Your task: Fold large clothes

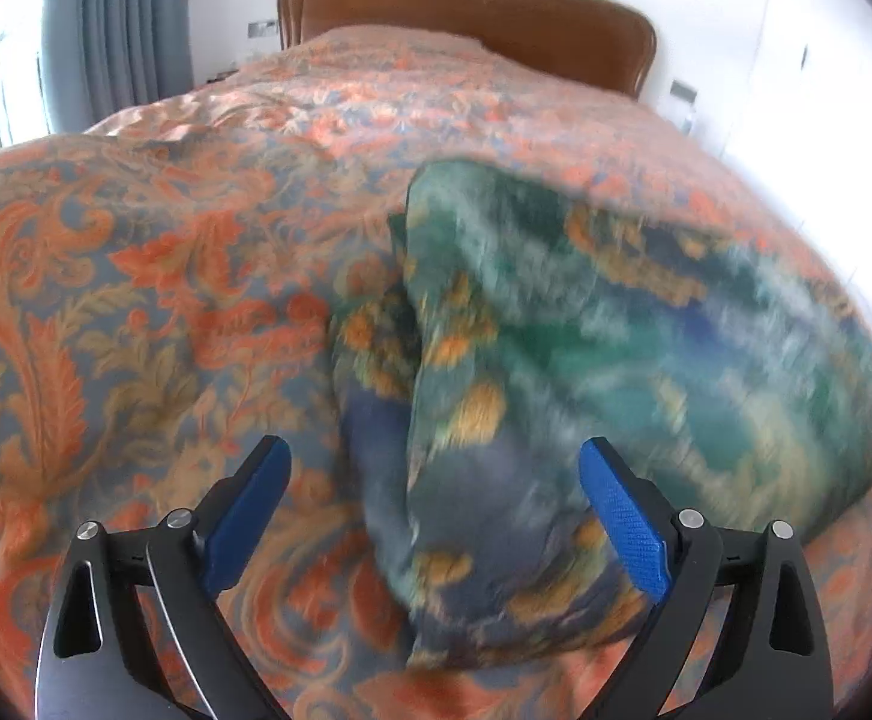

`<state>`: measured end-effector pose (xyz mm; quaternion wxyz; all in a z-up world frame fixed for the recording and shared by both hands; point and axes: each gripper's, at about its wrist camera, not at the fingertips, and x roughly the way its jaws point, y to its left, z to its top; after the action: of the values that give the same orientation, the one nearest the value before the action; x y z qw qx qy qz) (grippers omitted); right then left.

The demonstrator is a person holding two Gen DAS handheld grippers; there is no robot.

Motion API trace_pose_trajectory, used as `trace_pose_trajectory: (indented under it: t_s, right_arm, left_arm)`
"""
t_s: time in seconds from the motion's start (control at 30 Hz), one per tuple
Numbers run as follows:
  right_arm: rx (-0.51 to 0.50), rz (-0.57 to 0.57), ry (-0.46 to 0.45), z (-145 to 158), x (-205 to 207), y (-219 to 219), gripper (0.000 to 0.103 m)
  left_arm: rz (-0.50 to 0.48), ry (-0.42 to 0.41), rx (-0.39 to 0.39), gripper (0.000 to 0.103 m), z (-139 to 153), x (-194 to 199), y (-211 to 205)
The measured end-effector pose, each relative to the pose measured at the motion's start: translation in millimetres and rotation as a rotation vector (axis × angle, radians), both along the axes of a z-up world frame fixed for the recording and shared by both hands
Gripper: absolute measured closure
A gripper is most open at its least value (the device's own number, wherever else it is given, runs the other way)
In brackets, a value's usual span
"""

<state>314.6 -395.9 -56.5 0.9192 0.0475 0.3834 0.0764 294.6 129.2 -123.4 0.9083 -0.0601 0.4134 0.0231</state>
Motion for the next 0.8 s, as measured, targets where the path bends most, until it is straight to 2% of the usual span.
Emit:
trace_pose_trajectory:
  t_s: [0.1, 0.2, 0.27, 0.33, 0.4, 0.5, 0.57, 0.63, 0.73, 0.8]
  right_arm:
    - [-0.011, 0.035, 0.011, -17, -20, 13, 0.037]
    - [-0.048, 0.014, 0.07, -39, -28, 19, 0.037]
    - [-0.019, 0.002, 0.044, -38, -43, 21, 0.037]
    - [0.007, 0.009, -0.004, -32, -62, 26, 0.037]
    - [0.013, 0.017, -0.043, -28, -80, 33, 0.037]
    - [0.031, 0.034, -0.079, -26, -106, 48, 0.037]
    - [0.058, 0.048, -0.098, -25, -121, 54, 0.037]
    - [0.081, 0.053, -0.105, -23, -134, 58, 0.037]
    - [0.112, 0.059, -0.11, -22, -154, 57, 0.037]
    - [0.125, 0.049, -0.105, -21, -168, 52, 0.037]
  left_arm:
    - [0.021, 0.016, -0.006, 0.006, -7, 0, -2]
    - [0.024, -0.033, -0.014, 0.006, 14, -9, -8]
    - [-0.017, -0.094, -0.01, 0.006, 35, -17, -19]
    - [-0.112, -0.153, 0.0, 0.005, 61, -24, -43]
    - [-0.204, -0.167, 0.013, 0.003, 74, -20, -68]
    - [-0.352, -0.127, 0.035, 0.003, 74, -3, -117]
    - [-0.43, -0.067, 0.066, 0.003, 59, 16, -151]
    - [-0.464, 0.013, 0.113, 0.003, 37, 45, -179]
    - [-0.441, 0.123, 0.159, 0.002, 9, 87, -200]
    - [-0.371, 0.168, 0.17, 0.002, -2, 123, -203]
